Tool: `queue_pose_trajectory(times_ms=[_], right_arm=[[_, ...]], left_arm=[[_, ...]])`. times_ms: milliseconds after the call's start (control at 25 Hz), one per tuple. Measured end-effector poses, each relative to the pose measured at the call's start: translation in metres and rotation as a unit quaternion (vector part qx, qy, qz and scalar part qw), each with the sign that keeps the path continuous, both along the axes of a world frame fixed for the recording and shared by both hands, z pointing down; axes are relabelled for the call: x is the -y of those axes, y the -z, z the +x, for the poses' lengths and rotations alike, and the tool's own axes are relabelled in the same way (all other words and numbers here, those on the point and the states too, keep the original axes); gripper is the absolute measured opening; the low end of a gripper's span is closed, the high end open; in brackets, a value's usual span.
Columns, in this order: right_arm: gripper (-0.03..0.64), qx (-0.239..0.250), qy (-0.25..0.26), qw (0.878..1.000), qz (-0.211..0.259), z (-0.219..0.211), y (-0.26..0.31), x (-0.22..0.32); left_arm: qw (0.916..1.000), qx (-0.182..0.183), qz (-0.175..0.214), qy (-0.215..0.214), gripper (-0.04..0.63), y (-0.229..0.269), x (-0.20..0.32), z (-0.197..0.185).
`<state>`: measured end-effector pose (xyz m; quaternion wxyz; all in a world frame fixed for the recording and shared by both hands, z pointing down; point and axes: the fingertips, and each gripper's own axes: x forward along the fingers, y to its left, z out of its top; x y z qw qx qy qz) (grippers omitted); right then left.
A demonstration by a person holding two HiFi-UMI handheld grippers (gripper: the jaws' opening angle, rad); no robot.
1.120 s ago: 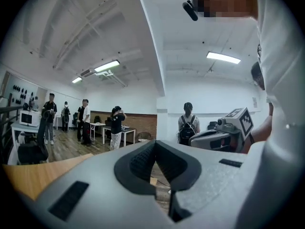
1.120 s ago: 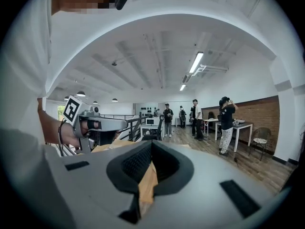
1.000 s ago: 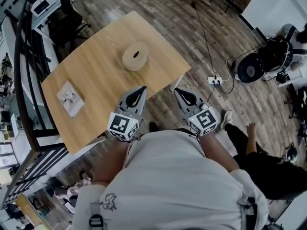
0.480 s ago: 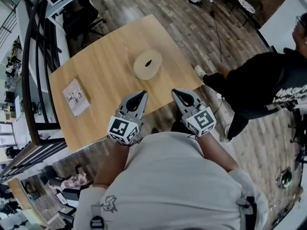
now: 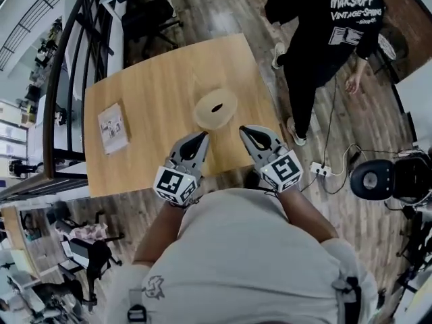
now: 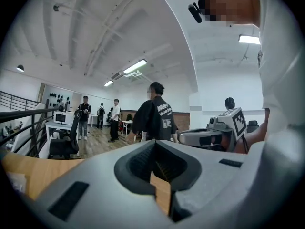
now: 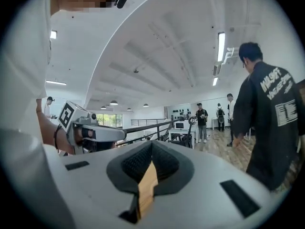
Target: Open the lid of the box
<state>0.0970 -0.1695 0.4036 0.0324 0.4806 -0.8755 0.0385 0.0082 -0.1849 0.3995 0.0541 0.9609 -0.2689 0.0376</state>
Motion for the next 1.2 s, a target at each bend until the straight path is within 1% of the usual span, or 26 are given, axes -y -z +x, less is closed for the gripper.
queue_pose_trajectory(times_ms=[240, 480, 640, 800, 1080, 1200], right_arm=[[0.005, 0.0, 0.06, 0.998, 0.002, 0.026, -0.002, 0.016], [0.005, -0.006, 0.109, 0.994, -0.005, 0.036, -0.011, 0.031], [0.006, -0.011, 0.136, 0.99, -0.018, 0.03, -0.027, 0.035], [0.008, -0.026, 0.157, 0.986, -0.04, 0.021, -0.043, 0.052], [0.087, -0.075, 0.178, 0.979, -0.072, 0.005, -0.075, 0.079], [0.103, -0.097, 0.183, 0.975, -0.081, -0.001, -0.085, 0.095]], left_arm=[[0.9986, 0.002, 0.007, 0.052, 0.005, 0.002, 0.006, 0.028], [0.9955, 0.01, 0.005, 0.094, 0.005, -0.003, 0.009, 0.037], [0.9938, 0.017, -0.003, 0.11, 0.005, -0.021, 0.007, 0.032], [0.9921, 0.028, -0.016, 0.121, 0.006, -0.044, 0.022, 0.026], [0.9905, 0.032, -0.043, 0.127, 0.008, -0.082, 0.051, 0.002], [0.9898, 0.042, -0.058, 0.123, 0.031, -0.1, 0.068, -0.011]])
